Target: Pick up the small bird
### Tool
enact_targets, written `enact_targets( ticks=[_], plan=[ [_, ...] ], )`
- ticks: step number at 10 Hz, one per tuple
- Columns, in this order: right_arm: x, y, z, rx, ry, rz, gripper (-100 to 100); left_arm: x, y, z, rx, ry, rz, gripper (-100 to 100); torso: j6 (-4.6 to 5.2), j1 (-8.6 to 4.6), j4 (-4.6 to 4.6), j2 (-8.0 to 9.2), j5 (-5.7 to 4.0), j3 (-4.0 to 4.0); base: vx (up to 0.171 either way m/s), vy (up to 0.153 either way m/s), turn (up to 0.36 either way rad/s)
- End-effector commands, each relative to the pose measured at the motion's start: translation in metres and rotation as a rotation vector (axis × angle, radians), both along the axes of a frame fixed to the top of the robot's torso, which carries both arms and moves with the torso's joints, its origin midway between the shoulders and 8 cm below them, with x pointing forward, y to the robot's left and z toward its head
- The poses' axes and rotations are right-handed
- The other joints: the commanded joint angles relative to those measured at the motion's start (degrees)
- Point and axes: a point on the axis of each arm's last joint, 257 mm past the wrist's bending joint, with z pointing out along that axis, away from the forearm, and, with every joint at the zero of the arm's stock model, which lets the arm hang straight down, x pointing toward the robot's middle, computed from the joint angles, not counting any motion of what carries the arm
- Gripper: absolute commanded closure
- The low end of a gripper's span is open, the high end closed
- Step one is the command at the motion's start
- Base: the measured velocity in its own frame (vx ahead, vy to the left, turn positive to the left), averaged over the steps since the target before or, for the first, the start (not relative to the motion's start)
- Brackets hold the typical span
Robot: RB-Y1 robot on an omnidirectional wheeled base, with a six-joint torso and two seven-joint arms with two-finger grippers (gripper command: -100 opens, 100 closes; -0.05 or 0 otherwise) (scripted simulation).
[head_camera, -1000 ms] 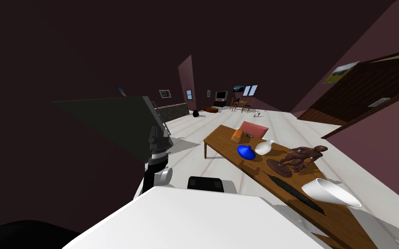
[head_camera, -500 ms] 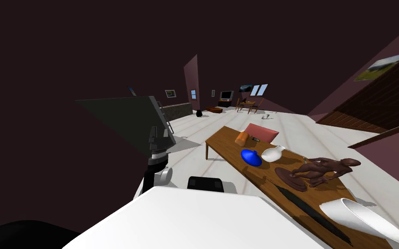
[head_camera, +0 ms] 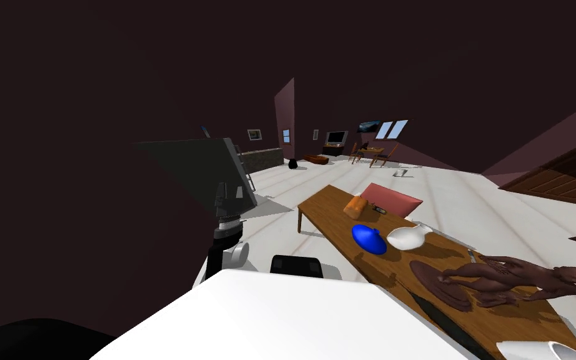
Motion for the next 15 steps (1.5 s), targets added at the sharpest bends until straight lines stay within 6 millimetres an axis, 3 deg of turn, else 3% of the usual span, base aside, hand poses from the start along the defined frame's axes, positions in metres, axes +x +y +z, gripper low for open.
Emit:
enact_targets(
  ticks=[1,4,6,9,10,11,12,15],
  plan=[
    [-0.012,-0.017,0.005,-0.035,0.043,0.054,-100,0.000,0.000,0.000,0.000,0.000,0.000,0,0.00,0.00,0.00,0.00,0.00,0.00,0.079,-0.160,0.210],
    [-0.017,-0.015,-0.002,-0.038,0.072,0.110,-100,0.000,0.000,0.000,0.000,0.000,0.000,0,0.01,-0.05,-0.01,-0.06,-0.03,-0.03,0.065,-0.173,0.181],
    [-0.015,0.009,-0.018,0.003,0.062,0.122,-100,0.000,0.000,0.000,0.000,0.000,0.000,0,0.01,-0.18,-0.01,-0.05,-0.07,-0.03,0.060,-0.201,0.145],
    [-0.005,0.063,-0.045,0.095,0.024,0.118,-100,0.000,0.000,0.000,0.000,0.000,0.000,0,0.04,0.08,0.00,-0.02,-0.02,-0.01,0.041,-0.135,0.090],
    [-0.006,0.055,-0.041,0.076,0.032,0.117,-100,0.000,0.000,0.000,0.000,0.000,0.000,0,0.05,0.23,0.00,-0.01,0.01,0.00,0.016,-0.038,0.016],
    [-0.005,0.057,-0.041,0.079,0.030,0.118,0,0.000,0.000,0.000,0.000,0.000,0.000,0,0.06,0.45,0.01,0.06,0.07,0.03,0.003,-0.009,0.000],
    [-0.006,0.062,-0.051,0.078,0.027,0.105,-100,0.000,0.000,0.000,0.000,0.000,0.000,0,0.07,0.58,0.02,0.11,0.11,0.06,-0.009,-0.024,0.092],
    [-0.005,0.073,-0.066,0.079,0.024,0.088,-100,0.000,0.000,0.000,0.000,0.000,0.000,0,0.06,0.51,0.06,0.29,0.09,0.16,-0.036,-0.039,0.072]
  ],
)
